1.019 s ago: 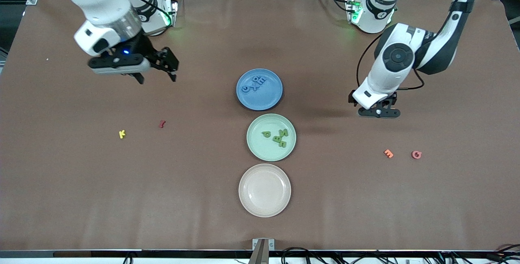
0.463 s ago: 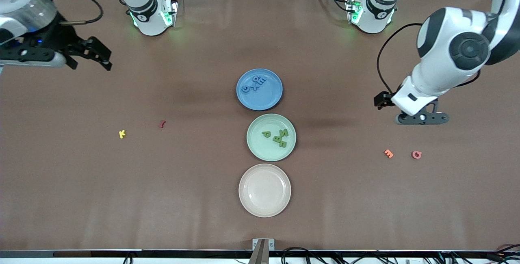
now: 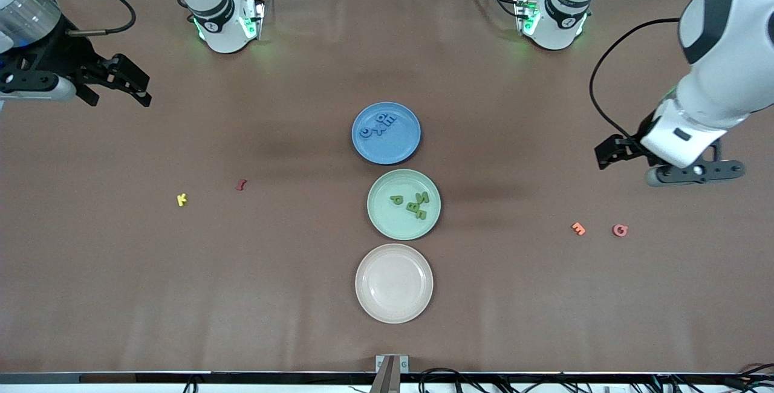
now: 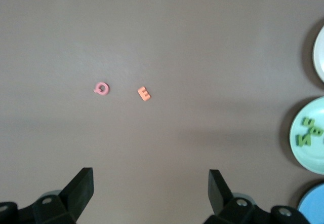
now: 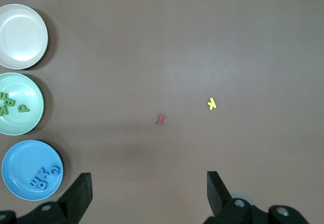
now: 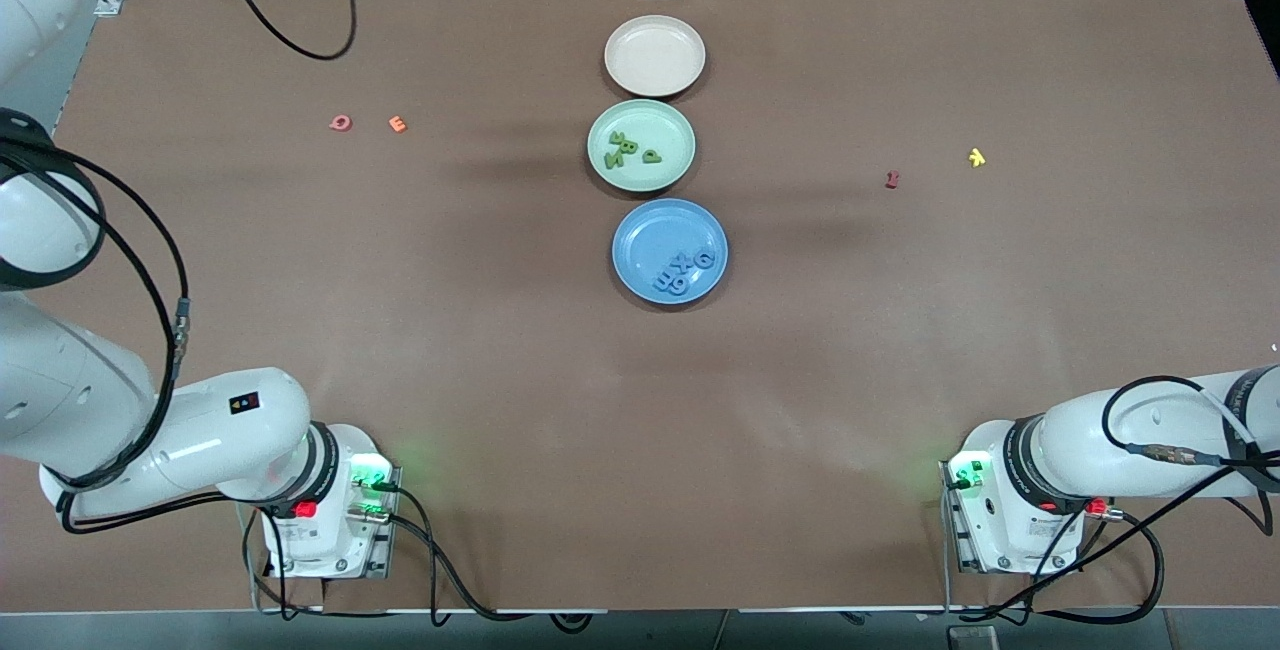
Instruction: Sort letters by color into matching plates
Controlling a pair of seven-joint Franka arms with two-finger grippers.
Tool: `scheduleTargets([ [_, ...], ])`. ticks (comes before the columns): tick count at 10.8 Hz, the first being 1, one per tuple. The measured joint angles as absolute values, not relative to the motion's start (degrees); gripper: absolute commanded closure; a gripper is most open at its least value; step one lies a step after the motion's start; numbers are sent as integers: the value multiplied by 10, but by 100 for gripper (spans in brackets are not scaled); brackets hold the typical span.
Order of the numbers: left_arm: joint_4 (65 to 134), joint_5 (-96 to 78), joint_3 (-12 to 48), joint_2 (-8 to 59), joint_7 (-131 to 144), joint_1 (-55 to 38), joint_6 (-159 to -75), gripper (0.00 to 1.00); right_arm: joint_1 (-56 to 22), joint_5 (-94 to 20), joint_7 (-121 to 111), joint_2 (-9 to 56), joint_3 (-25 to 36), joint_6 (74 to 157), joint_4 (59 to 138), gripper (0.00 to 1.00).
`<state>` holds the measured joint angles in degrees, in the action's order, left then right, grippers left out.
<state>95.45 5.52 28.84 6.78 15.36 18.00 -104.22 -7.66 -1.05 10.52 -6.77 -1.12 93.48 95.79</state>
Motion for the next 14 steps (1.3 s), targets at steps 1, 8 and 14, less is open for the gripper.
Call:
scheduleTargets([
  [1, 938, 55, 288, 68, 154, 190, -1042, 0, -83, -10, 99, -60, -7, 935, 949, 0],
  [8, 877, 54, 226, 72, 79, 218, -952, 0, -82, -9, 76, -39, 7, 932, 937, 0],
  [14, 886, 51, 144, 36, 65, 115, -939, 0, -18, -11, -7, -20, 11, 932, 920, 0],
])
